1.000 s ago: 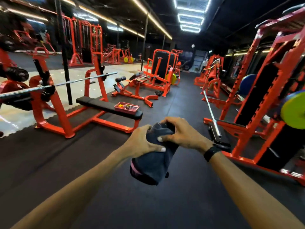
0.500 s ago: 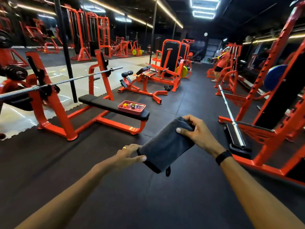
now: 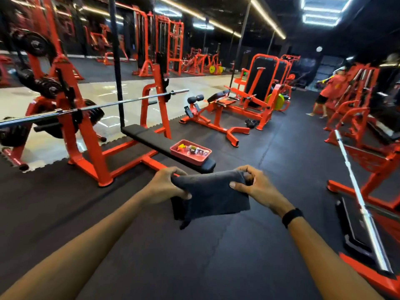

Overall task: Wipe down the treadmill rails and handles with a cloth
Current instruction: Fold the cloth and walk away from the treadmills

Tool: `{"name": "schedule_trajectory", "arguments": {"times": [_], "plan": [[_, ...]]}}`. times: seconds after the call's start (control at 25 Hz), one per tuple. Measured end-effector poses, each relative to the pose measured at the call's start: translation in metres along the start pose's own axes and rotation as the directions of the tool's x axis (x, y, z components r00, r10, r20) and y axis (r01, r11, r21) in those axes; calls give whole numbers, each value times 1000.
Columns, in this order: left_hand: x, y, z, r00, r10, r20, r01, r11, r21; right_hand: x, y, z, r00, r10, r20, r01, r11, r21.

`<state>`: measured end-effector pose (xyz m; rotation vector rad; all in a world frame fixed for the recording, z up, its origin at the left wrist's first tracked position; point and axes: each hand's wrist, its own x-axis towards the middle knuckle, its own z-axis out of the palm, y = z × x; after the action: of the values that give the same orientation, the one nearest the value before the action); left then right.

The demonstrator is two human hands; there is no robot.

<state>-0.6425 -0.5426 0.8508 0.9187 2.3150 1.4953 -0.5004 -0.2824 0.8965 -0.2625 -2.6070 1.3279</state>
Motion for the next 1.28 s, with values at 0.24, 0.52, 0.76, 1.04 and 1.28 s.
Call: {"name": "schedule_trajectory", "arguments": {"times": [0.24, 0.52, 0.76, 1.04, 1.28], "plan": [[138, -60, -35, 949, -269, -165, 202, 920, -336, 151, 56, 37, 996, 90, 8, -90, 986, 139], [298, -125, -55, 934, -337, -117, 259, 866, -427, 323, 102, 45, 990, 135, -39, -130, 985, 110], [409, -192, -47, 880, -452, -145, 370, 845, -386, 441, 168, 73, 975, 222, -26, -218, 971, 103], [558, -255, -39, 833, -536, -139, 455, 806, -380, 592, 251, 85, 954, 300, -23, -291, 939, 184], [680, -300, -37, 789, -589, -175, 513, 788, -340, 700, 300, 85, 918, 396, 31, -391, 888, 243]]}}
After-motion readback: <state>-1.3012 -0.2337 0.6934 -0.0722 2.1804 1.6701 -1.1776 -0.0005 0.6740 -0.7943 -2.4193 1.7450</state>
